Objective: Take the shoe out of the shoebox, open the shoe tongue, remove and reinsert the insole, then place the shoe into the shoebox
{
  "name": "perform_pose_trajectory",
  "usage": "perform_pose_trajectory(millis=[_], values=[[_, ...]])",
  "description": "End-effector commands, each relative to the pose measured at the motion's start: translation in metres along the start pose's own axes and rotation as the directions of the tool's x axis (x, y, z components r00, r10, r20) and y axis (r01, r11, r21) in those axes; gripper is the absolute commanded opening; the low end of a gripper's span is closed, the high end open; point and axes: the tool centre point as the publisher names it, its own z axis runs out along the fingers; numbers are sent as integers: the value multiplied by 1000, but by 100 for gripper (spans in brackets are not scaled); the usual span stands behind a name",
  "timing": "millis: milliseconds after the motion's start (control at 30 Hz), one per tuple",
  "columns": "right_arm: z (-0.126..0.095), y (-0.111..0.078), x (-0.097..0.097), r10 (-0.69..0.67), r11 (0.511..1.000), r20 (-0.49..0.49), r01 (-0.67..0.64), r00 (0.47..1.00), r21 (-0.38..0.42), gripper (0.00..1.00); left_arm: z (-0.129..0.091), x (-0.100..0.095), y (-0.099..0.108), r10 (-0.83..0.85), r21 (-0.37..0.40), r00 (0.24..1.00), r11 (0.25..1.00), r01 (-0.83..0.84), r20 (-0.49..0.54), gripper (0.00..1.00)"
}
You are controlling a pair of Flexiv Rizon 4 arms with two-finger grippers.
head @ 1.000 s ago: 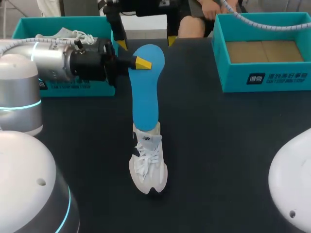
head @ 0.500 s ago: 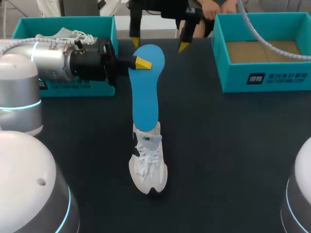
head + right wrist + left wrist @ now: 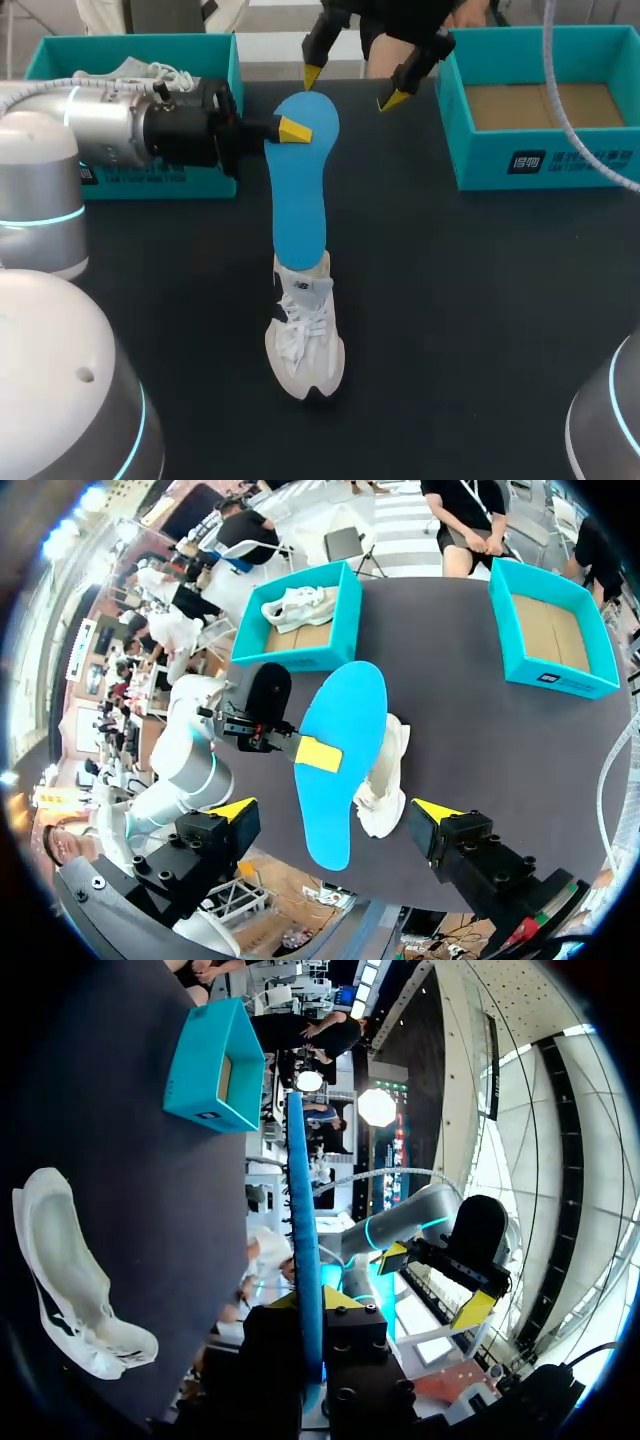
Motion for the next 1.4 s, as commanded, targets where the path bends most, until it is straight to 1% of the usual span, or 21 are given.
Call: perform_pose_trajectory(millis=[33,300,433,500,600,733,833,1400], values=[[2,-2,-5,-1,1000,-330,-1,944,-4,100,0,0,1,0,0,1000,1000,0,3,0],[2,-2,-5,-1,1000,-330,-1,944,-4,100,0,0,1,0,0,1000,1000,0,3,0],[11,-1,-12,-45,998,-463,23,885,-52,100,0,0,1,0,0,1000,1000,0,3,0],[16,1,-15,-65,998,-520,44,852,-54,100,0,0,1,0,0,1000,1000,0,3,0],[24,3,-21,-65,998,-556,49,828,-45,100,0,0,1,0,0,1000,1000,0,3,0],[30,6,-25,-71,997,-588,43,806,-62,100,0,0,1,0,0,1000,1000,0,3,0],[36,9,-27,-78,995,-648,20,757,-97,100,0,0,1,0,0,1000,1000,0,3,0],[36,9,-27,-78,995,-648,20,757,-97,100,0,0,1,0,0,1000,1000,0,3,0]])
